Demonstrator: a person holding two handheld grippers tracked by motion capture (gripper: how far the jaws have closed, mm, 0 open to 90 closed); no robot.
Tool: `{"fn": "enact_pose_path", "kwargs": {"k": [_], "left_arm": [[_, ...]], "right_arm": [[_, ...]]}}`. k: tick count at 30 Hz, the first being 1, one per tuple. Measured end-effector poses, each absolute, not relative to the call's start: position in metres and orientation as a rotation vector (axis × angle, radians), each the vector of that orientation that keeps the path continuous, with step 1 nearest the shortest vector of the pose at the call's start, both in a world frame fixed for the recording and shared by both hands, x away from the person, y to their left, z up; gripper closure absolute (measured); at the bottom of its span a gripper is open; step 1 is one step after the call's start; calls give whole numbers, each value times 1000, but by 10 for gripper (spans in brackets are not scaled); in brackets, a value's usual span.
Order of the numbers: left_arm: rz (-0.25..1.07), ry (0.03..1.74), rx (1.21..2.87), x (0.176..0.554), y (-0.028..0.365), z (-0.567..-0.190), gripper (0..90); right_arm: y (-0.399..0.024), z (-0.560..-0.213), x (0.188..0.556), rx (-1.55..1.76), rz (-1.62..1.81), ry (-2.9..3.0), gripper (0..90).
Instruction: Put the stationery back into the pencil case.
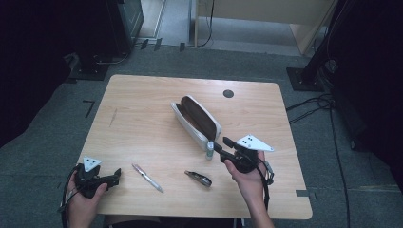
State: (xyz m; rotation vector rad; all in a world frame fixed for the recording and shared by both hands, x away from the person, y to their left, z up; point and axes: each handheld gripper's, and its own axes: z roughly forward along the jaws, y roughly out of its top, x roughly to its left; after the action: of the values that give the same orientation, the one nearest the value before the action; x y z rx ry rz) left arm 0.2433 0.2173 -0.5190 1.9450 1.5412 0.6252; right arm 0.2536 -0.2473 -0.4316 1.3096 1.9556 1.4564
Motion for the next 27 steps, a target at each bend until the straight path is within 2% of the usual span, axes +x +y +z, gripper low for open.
{"fn": "enact_pose_path", "kwargs": {"k": [11, 23, 27], "left_arm": [[625, 1541, 1946, 243, 217, -519, 12], [626, 1542, 1944, 244, 217, -519, 12], [627, 1543, 1942, 244, 217, -519, 12]], "right_arm": [[-234, -447, 250, 1302, 1432, 1986, 529], [-216, -468, 267, 1311, 1292, 1980, 533], [-212, -470, 269, 1304, 1266, 1976, 576]]}}
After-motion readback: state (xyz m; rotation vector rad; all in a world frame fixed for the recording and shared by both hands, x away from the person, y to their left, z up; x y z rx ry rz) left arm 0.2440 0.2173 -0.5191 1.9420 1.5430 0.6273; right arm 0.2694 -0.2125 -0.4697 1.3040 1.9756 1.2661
